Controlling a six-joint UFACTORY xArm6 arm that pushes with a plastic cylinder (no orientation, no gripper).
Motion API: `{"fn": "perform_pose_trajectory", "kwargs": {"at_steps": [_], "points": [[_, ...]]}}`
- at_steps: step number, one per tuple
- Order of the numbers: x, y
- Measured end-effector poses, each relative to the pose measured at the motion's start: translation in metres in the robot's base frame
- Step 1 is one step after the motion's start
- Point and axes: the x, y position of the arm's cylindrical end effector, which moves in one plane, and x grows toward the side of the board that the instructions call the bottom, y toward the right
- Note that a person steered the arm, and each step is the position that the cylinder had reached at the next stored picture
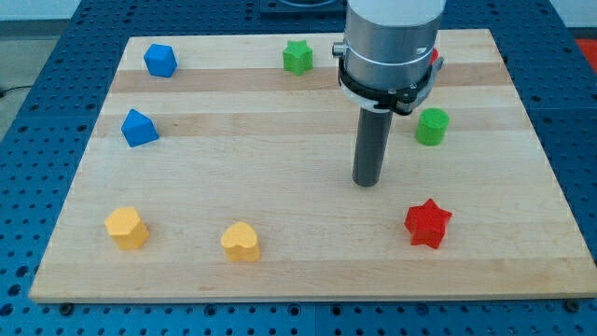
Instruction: Place green star diagonally below blue cube
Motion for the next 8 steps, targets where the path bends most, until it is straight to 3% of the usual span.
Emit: {"fn": "perform_pose_trajectory", "kwargs": {"at_steps": [3,4,6,8], "points": [[-0.024,0.033],[-0.085,-0.005],[-0.227,-0.001],[-0.231,-0.114]]}}
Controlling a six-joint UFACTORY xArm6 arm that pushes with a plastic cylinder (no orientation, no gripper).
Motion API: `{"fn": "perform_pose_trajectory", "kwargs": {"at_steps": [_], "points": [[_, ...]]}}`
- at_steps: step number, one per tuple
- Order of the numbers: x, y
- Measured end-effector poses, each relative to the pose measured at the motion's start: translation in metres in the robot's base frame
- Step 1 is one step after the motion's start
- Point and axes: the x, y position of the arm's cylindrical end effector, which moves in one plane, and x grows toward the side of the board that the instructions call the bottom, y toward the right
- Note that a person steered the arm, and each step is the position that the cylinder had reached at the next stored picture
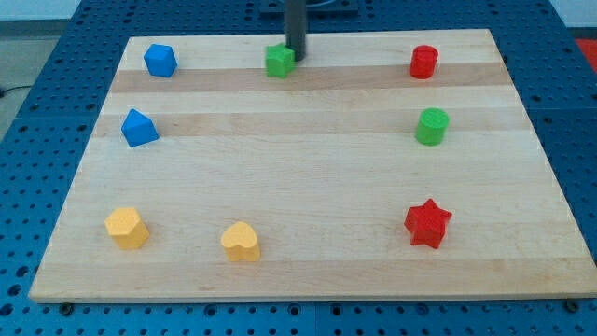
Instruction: Place green star diagonally below blue cube
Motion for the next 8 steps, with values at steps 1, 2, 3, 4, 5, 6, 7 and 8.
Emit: {"fn": "perform_pose_trajectory", "kwargs": {"at_steps": [1,2,3,4,5,6,7,8], "points": [[0.025,-0.025],[0.046,-0.044],[0.048,-0.061],[0.015,-0.064],[-0.030,-0.112],[-0.044,-0.187],[-0.045,-0.252],[-0.007,-0.212]]}}
